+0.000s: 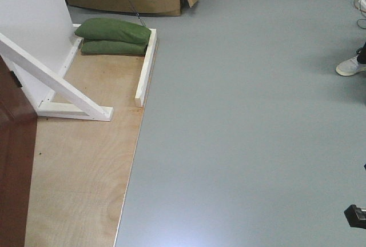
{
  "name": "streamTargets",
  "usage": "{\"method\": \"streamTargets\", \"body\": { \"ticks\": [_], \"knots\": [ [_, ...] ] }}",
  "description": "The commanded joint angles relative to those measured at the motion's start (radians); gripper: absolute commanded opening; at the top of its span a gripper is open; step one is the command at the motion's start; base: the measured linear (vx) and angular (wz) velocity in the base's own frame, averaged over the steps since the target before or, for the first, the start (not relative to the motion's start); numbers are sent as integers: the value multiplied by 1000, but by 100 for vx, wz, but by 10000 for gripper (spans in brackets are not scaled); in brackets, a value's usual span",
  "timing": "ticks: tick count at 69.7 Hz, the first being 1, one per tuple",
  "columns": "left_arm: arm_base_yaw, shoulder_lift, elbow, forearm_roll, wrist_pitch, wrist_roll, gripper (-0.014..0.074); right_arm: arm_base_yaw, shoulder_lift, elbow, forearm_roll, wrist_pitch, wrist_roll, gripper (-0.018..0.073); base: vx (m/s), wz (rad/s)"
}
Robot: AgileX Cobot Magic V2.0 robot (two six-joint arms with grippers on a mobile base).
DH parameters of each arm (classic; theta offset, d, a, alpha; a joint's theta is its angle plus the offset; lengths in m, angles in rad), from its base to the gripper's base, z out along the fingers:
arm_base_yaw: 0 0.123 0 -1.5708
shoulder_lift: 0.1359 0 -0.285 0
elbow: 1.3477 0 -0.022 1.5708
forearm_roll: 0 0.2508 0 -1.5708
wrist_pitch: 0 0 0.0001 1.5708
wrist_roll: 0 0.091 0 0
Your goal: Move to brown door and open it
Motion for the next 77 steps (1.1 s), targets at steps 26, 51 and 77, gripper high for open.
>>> {"method": "streamTargets", "body": {
  "ticks": [26, 51, 77],
  "knots": [
    [11, 190, -171, 515, 470, -634, 11, 0, -9, 2, -5, -79, -9, 0, 0, 0],
    [11, 297, -171, 607, 708, -1066, 11, 0, -9, 2, -5, -79, -9, 0, 0, 0],
    [13, 400, -171, 606, 766, -1148, 11, 0, -9, 2, -5, -79, -9, 0, 0, 0]
  ]
}}
